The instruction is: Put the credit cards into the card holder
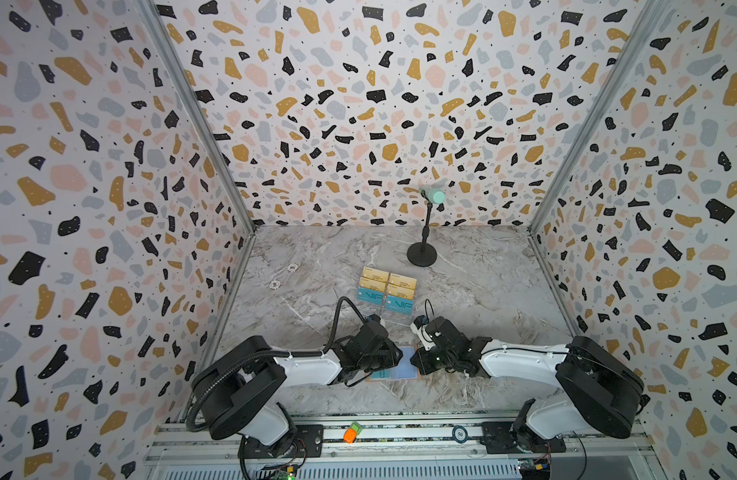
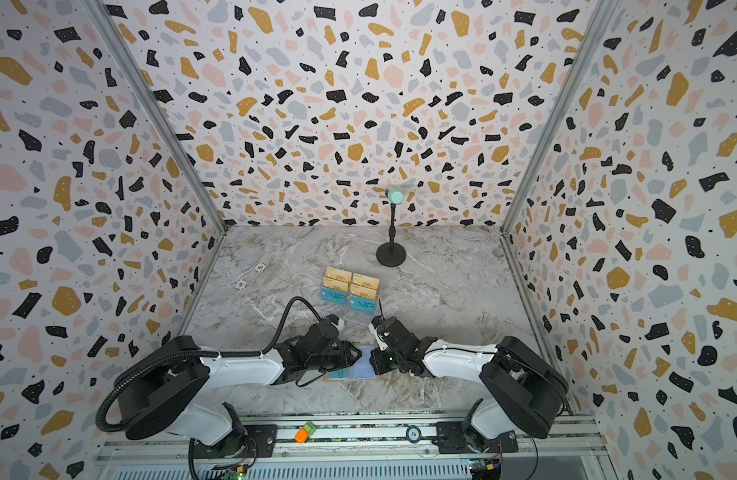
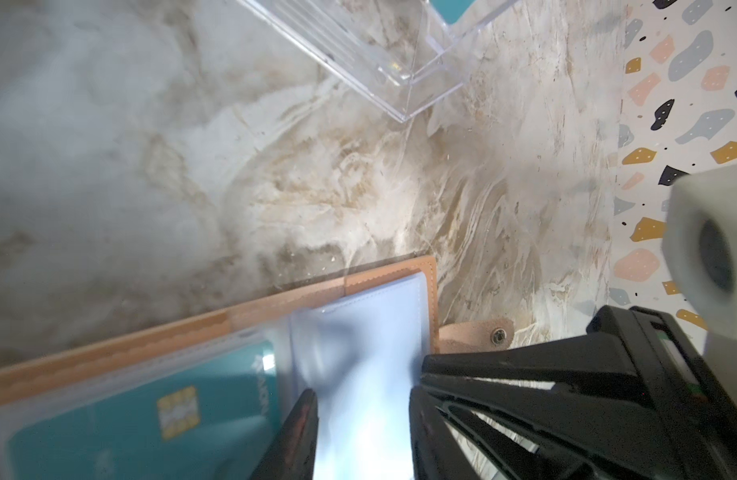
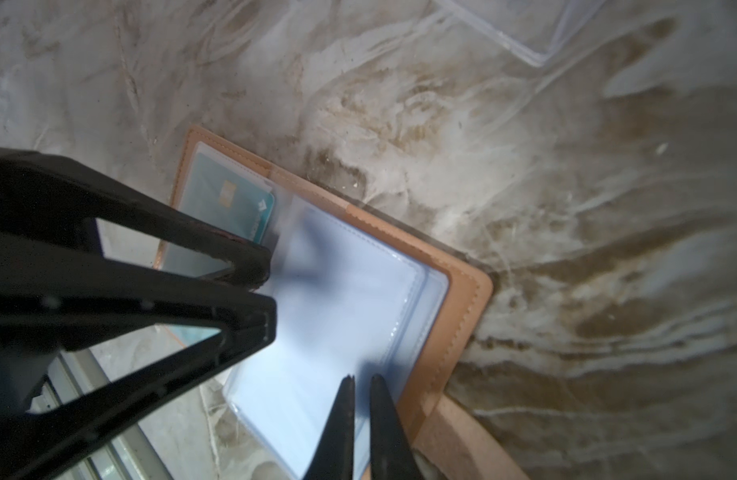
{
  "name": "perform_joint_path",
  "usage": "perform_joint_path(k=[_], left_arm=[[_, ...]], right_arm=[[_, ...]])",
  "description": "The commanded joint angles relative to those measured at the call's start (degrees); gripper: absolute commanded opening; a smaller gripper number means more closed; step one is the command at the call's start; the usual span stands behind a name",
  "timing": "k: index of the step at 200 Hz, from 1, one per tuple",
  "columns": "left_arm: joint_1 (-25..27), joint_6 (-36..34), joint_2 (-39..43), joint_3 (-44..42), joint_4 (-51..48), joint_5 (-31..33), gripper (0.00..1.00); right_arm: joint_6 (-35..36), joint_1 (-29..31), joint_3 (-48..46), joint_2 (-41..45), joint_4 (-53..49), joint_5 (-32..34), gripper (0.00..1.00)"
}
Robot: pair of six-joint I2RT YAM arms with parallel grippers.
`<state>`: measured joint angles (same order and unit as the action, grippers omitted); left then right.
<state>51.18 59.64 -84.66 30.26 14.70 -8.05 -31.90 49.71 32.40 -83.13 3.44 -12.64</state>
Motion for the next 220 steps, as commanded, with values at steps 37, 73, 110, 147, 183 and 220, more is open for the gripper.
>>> perform_joint_path(k=[37, 73, 110, 147, 183, 220], left_arm=[[0.2, -0.7, -0.4, -0.4, 2.4, -0.9, 0.42], [0.2, -0.7, -1.4, -0.8, 3.0, -1.1, 0.42], [0.3, -0.8, -2.1, -1.5, 4.1, -2.0, 0.42], [0.3, -0.4, -2.8, -1.9, 6.4, -3.9, 0.42], [0.5, -0.3, -3.0, -2.2, 7.2, -4.6, 0.41], [0.5, 1.6, -3.1, -4.3, 11.5, -5.7, 0.41]], right_arm=[[0.2, -0.2, 0.4, -0.9, -2.0, 0.5, 0.11], [0.0, -0.2, 0.4, -0.8, -2.1, 0.5, 0.11], [-0.1, -0.2, 0.4, -0.9, -2.1, 0.6, 0.11], [-0.3, -0.2, 0.4, -1.2, -1.9, 0.3, 0.11], [-0.5, -0.1, 0.2, -1.3, -1.6, 0.3, 0.11], [-0.6, -0.1, 0.1, -1.4, -1.6, 0.2, 0.11]])
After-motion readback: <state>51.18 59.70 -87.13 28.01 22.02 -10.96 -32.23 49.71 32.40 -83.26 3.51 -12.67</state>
